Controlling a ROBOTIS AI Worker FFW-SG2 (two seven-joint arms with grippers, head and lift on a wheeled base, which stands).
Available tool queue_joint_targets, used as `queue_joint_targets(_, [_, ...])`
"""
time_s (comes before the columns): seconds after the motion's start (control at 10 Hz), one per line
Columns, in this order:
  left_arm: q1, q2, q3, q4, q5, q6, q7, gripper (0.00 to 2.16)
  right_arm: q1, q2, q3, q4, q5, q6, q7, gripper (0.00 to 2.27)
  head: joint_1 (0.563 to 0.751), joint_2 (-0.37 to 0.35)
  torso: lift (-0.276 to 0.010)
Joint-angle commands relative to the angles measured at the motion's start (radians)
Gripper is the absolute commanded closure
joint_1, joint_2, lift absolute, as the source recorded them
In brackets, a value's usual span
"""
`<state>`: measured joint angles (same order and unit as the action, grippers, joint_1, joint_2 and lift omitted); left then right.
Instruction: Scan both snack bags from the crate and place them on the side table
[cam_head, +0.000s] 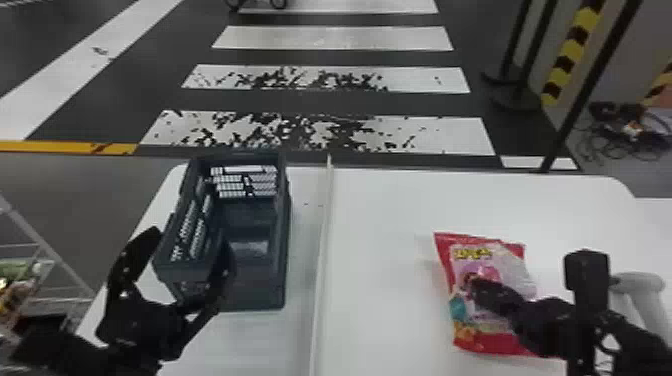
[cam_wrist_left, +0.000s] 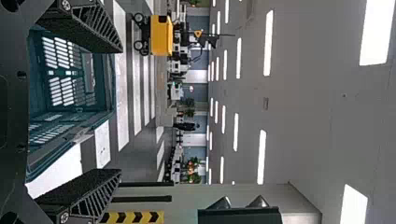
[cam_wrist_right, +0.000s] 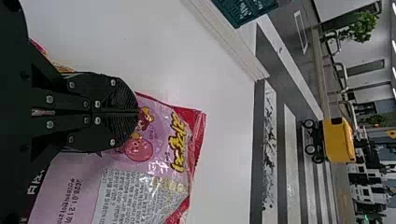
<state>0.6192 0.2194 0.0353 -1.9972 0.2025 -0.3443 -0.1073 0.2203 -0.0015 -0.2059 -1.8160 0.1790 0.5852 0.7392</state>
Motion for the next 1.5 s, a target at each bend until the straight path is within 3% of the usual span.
queue_joint_targets(0.0, [-0.003, 0.0, 0.0, 0.0, 0.0, 0.0, 0.0, 0.08, -0.006, 0.002, -0.013, 0.01, 0.008, 0.0, 0.008, 2.24, 0.695, 0.037, -0.098])
queue_joint_targets(1.0, [-0.003, 0.0, 0.0, 0.002, -0.002, 0.021, 0.0, 0.08, -0.059, 0.002, -0.133, 0.092, 0.031, -0.024, 0.045, 2.24, 0.695, -0.053, -0.098])
queue_joint_targets(1.4, [-0.001, -0.002, 0.0, 0.002, -0.005, 0.025, 0.0, 0.08, -0.032, 0.002, -0.155, -0.008, -0.136, 0.055, 0.077, 2.24, 0.695, -0.033, -0.098])
